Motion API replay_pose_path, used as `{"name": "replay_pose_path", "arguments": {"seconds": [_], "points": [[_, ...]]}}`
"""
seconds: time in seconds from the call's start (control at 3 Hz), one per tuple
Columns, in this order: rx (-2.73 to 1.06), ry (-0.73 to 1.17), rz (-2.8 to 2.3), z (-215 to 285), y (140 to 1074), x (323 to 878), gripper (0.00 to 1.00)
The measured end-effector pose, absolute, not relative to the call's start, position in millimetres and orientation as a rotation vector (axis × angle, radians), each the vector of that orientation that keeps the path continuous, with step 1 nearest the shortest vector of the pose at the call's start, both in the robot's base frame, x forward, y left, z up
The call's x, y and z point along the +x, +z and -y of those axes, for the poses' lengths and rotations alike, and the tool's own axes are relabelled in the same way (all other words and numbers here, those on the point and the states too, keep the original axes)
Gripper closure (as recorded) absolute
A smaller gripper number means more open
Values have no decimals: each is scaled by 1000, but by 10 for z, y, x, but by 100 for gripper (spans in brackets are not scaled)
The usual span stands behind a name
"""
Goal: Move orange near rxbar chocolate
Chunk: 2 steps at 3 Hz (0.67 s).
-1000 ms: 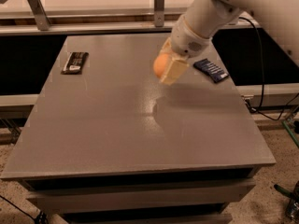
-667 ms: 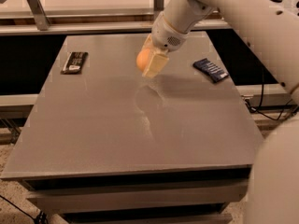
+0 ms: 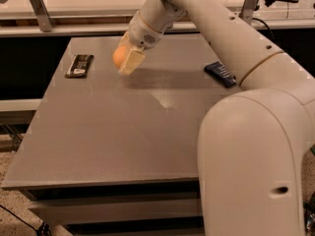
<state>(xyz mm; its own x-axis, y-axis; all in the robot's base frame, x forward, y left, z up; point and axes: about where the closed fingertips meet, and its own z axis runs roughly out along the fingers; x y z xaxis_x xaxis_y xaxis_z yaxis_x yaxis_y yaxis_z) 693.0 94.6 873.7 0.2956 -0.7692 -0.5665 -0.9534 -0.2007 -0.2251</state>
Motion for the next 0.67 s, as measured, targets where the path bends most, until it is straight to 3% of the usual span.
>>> {"name": "replay_pose_path", "arguments": {"seconds": [0.67], "points": [[-2052, 537, -1433, -1576, 8646, 7107, 100]]}}
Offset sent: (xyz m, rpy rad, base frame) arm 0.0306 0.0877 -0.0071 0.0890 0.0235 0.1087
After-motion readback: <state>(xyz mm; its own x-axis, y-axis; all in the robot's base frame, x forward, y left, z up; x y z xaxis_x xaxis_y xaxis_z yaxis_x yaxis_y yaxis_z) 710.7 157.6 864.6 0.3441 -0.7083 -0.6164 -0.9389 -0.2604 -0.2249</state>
